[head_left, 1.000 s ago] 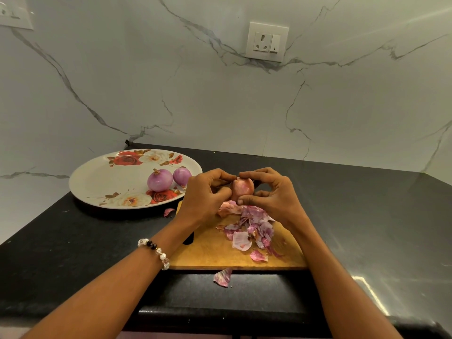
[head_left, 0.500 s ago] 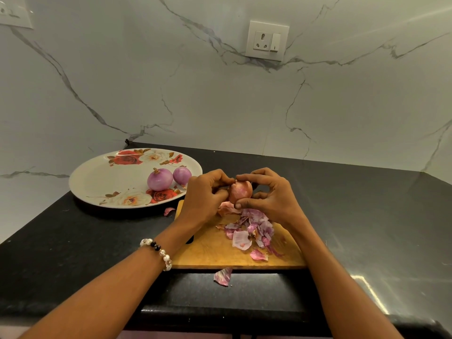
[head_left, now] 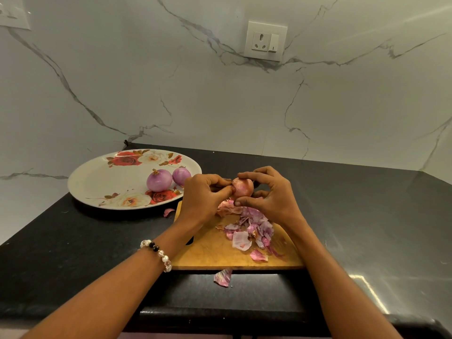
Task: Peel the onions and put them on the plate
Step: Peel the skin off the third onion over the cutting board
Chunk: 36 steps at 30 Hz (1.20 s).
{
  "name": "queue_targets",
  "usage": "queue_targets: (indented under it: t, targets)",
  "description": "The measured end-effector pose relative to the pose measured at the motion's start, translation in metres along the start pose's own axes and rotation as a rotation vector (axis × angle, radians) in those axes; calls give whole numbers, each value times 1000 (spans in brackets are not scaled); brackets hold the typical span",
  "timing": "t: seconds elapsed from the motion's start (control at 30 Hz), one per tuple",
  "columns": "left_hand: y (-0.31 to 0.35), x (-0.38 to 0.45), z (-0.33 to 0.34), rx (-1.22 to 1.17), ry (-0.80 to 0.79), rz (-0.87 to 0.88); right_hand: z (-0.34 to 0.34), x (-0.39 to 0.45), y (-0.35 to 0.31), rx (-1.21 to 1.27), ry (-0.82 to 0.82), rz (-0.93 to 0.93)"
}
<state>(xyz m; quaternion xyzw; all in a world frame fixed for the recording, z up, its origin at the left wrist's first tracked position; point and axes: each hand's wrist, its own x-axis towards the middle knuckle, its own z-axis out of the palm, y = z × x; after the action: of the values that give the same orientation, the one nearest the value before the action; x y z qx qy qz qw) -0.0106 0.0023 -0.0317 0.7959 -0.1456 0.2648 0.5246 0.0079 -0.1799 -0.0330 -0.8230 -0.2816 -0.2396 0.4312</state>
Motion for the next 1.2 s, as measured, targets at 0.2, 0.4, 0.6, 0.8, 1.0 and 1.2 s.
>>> queue_targets:
  t: [0.2,0.4,0.6,0.8,1.0,1.2]
  targets:
    - [3,-1,1,1,31,-4,2,0,2,-49,4,-7]
    - [1,-1,1,82,55,10,5,-1,4,-149,-19,-84]
    - [-1,2,-2,109,15,44,5,-2,5,-178,-11,-104]
    - [0,4,-3,90,-53,71,6,-1,5,-177,-8,-120]
    - [-3,5,3,116,-108,59,5,0,4,-145,10,-104]
    - [-4,5,4,-34,-55,-12,3,1,5,-118,64,-60]
